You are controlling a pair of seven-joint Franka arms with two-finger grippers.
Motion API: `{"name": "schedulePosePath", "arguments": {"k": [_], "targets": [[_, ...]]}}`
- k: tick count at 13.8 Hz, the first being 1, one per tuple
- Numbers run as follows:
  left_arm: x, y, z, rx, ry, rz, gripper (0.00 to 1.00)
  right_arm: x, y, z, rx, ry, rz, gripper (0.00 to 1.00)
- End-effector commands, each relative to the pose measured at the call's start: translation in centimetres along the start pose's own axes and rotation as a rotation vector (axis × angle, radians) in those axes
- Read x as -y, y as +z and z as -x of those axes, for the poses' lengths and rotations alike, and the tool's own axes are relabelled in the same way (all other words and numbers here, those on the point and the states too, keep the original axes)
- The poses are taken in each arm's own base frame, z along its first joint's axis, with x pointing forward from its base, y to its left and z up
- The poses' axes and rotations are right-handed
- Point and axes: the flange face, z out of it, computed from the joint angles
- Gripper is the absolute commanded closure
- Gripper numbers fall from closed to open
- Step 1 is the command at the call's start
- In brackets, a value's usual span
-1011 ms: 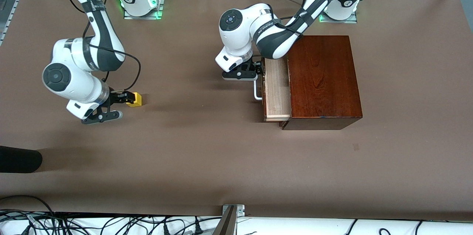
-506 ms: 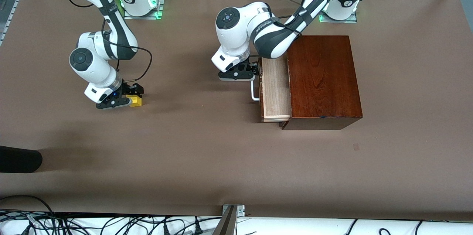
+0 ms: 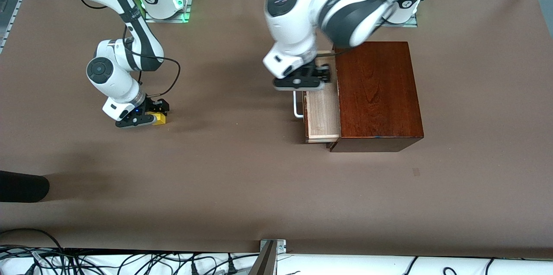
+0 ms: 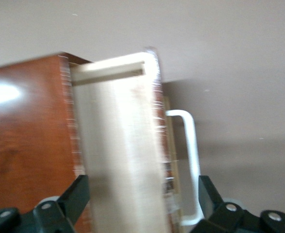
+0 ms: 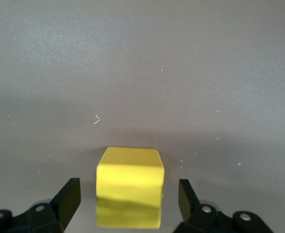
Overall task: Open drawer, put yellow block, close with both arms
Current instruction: 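Grasp the yellow cube with the right gripper while the left gripper withdraws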
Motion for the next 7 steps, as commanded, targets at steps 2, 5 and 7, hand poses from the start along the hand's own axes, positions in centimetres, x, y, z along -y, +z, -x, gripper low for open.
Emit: {"name": "schedulePosePath", "arguments": {"k": [2, 5, 7], "targets": [[11.8, -4.2, -2.6, 0.048, -0.015, 0.119, 0.00, 0.0, 0.9, 0.2, -0.009, 0.004, -0.002, 0.54], [20.0, -5.5, -3.6, 0.072, 0.015, 0.152, 0.00, 0.1, -1.0, -0.5, -0.039, -0.007, -0.003, 1.00], [24.9, -6.7, -3.5, 0.060, 0.063, 0.175, 0.00, 0.4, -3.0, -0.8, -0.043, -0.010, -0.007, 1.00]]}}
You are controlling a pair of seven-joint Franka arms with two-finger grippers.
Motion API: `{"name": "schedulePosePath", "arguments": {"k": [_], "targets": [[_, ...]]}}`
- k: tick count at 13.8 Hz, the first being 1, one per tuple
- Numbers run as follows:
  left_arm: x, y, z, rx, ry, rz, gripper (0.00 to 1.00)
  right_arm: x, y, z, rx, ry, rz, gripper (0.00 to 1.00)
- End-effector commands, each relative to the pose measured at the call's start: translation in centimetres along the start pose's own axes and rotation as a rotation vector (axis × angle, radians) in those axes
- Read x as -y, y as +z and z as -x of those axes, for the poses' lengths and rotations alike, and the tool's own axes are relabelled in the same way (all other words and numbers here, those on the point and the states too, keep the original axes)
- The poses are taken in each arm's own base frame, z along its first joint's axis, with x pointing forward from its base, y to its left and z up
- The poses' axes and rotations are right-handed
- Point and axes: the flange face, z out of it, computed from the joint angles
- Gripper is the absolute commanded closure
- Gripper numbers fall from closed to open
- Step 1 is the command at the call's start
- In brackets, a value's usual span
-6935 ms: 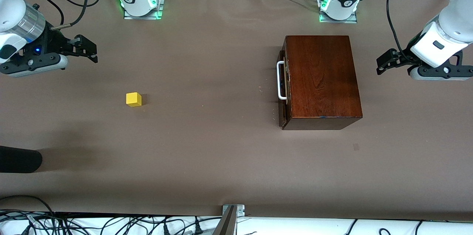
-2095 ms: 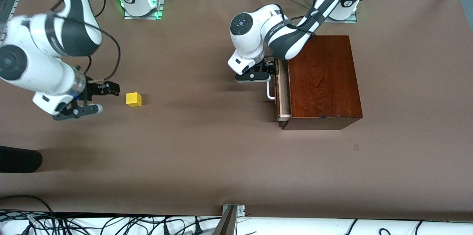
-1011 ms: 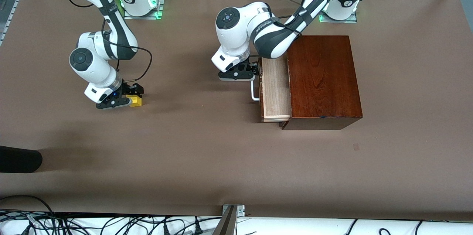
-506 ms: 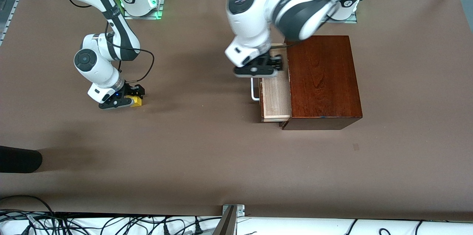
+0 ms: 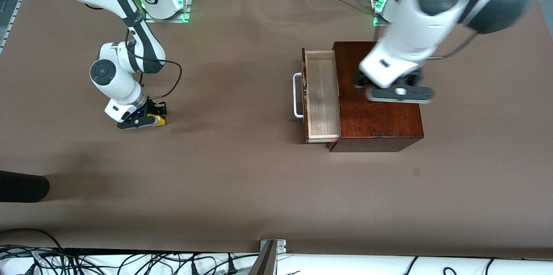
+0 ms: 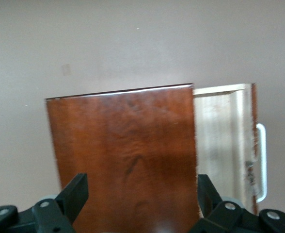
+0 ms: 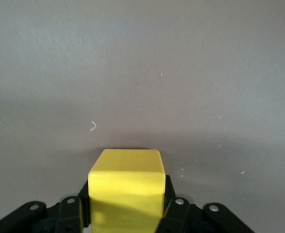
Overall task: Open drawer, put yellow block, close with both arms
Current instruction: 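Grasp the yellow cube with the right gripper while the left gripper withdraws, then carry the yellow cube with the right gripper over the open drawer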
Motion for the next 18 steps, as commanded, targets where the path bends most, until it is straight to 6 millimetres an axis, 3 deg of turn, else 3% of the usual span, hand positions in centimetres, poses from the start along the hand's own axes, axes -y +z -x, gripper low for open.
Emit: {"name": "schedulePosePath", "arguments": {"k": [1, 3, 6, 10, 12, 14, 16, 18], "targets": [[5.7, -2.0, 1.3, 0.003, 0.057, 0.022, 0.00, 0.8, -3.3, -0.5, -0.005, -0.018, -0.013, 1.00], [10.5, -2.4, 1.8, -0.003, 0.062, 0.066, 0.00, 3.9, -6.2, -2.7, 0.038, -0.065, -0.039, 1.00], [15.1, -2.2, 3.8, -0.119, -0.021, 0.094, 0.00, 9.2, -11.8, -6.5, 0.119, -0.131, -0.071, 1.00], [17.4, -1.3, 4.7, -0.132, -0.076, 0.095, 0.00, 15.4, -18.2, -9.8, 0.059, -0.238, -0.094, 1.00], [18.2, -0.5, 5.1, -0.060, -0.079, 0.091, 0.00, 19.9, -20.0, -10.4, 0.048, -0.286, -0.125, 1.00], [17.9, -0.9, 4.9, -0.063, -0.074, 0.089, 0.00, 24.7, -21.5, -10.8, 0.020, -0.319, -0.209, 1.00], [17.6, -1.0, 4.7, -0.066, -0.069, 0.083, 0.00, 31.8, -23.2, -9.9, -0.017, -0.419, -0.224, 1.00], [17.6, -1.0, 4.5, -0.066, -0.068, 0.083, 0.00, 38.2, -23.7, -8.6, -0.054, -0.552, -0.209, 1.00]]}}
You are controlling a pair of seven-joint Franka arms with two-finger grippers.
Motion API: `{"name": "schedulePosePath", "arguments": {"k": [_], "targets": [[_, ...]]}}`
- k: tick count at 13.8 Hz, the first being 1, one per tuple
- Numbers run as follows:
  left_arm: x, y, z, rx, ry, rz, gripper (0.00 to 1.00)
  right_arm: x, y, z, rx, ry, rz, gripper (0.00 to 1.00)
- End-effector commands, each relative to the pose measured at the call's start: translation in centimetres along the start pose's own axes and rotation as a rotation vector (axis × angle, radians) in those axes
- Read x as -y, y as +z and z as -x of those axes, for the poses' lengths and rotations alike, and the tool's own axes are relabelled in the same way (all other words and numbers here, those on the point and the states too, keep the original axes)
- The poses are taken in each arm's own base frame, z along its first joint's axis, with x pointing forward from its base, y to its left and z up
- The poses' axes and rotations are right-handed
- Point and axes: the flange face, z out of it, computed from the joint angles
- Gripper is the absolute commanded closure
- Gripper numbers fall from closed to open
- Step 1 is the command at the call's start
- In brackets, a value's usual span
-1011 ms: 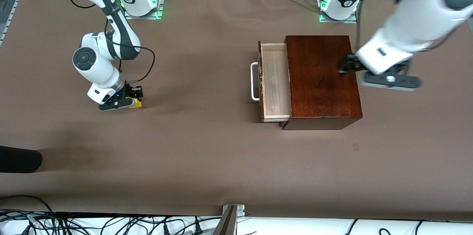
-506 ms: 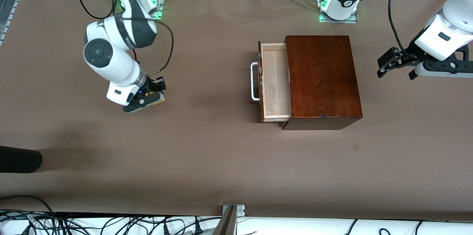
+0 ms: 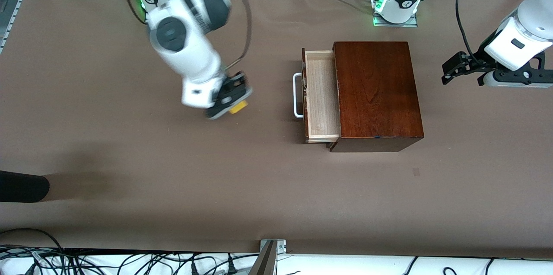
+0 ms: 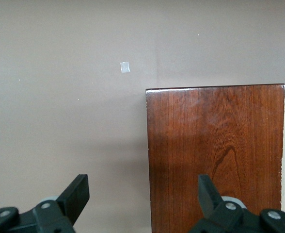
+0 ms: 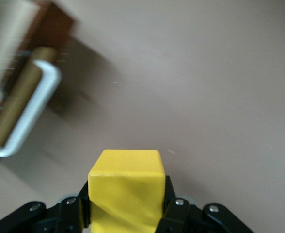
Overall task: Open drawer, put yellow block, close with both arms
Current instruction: 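Carry the yellow cube with the right gripper over the open drawer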
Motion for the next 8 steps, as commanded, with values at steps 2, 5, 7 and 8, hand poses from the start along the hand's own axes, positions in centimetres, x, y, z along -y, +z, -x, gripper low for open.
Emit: {"name": "schedulePosePath", "arguments": {"k": [2, 5, 7, 8], "targets": [[-0.4, -0.6, 0.1, -0.001, 0.012, 0.010, 0.00, 11.4, 1.2, -4.1, -0.030, -0.292, 0.096, 1.00], [-0.3, -0.6, 0.1, 0.002, 0.017, 0.010, 0.00, 19.6, 3.5, -5.5, -0.060, -0.443, 0.094, 1.00], [-0.3, -0.5, 0.0, 0.004, 0.018, 0.010, 0.00, 23.5, 4.4, -5.1, -0.067, -0.516, 0.120, 1.00], [-0.3, -0.6, 0.1, 0.002, 0.017, 0.010, 0.00, 24.8, 5.0, -4.9, -0.070, -0.582, 0.137, 1.00]]}}
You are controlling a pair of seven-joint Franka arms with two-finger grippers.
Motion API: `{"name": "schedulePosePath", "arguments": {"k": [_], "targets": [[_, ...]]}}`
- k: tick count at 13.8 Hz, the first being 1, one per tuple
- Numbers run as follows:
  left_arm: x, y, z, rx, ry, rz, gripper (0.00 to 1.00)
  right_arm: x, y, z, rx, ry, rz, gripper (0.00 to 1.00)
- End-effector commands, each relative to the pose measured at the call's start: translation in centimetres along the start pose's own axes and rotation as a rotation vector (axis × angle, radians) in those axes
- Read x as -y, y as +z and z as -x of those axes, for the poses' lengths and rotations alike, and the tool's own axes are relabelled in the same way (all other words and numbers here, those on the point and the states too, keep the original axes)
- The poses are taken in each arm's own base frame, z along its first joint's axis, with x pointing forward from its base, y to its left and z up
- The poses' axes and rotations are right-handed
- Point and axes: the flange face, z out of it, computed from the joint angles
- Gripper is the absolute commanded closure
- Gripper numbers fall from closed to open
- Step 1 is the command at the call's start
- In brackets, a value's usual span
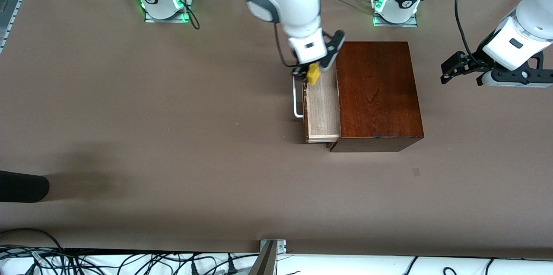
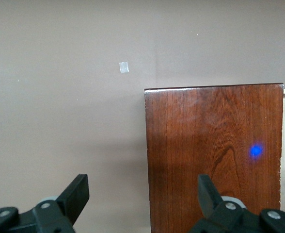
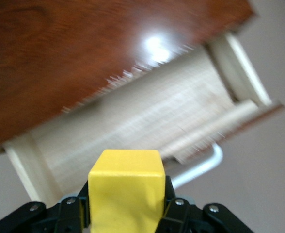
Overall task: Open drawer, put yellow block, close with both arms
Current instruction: 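Carry the yellow cube with the right gripper over the open drawer, then lower the cube into the drawer and open the right gripper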
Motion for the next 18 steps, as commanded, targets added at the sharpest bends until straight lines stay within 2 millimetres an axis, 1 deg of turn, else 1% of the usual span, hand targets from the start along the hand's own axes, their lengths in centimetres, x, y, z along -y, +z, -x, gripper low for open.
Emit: {"name": "schedulePosePath", "arguments": {"k": [1, 4, 6, 7, 9, 10, 12, 15, 18], "targets": [[-0.1, -0.5, 0.0, 0.004, 0.013, 0.010, 0.00, 2.3, 0.3, -1.8, -0.010, -0.184, 0.041, 1.00], [0.3, -0.4, 0.0, 0.006, 0.013, 0.010, 0.00, 2.5, 1.8, -1.7, 0.009, -0.331, 0.037, 1.00], [0.3, -0.4, 0.0, 0.006, 0.013, 0.010, 0.00, 2.7, 4.0, -1.4, 0.048, -0.414, 0.064, 1.00], [0.3, -0.4, -0.1, 0.003, 0.011, 0.010, 0.00, 3.4, 5.3, -1.4, 0.066, -0.438, 0.075, 1.00], [0.1, -0.7, -0.3, -0.005, 0.016, 0.010, 0.00, 4.1, 6.8, -1.3, 0.079, -0.468, 0.090, 1.00], [0.1, -0.7, -0.6, -0.005, 0.014, 0.010, 0.00, 4.1, 7.3, -1.3, 0.078, -0.485, 0.093, 1.00], [-0.1, -0.7, -1.0, -0.008, 0.015, 0.012, 0.00, 4.1, 7.7, -1.4, 0.070, -0.494, 0.094, 1.00], [-0.1, -0.8, -1.0, -0.010, 0.015, 0.010, 0.00, 4.0, 9.1, -1.2, 0.079, -0.533, 0.089, 1.00], [-0.1, -0.8, -1.0, -0.010, 0.016, 0.010, 0.00, 3.5, 9.5, -0.9, 0.098, -0.549, 0.086, 1.00]]}}
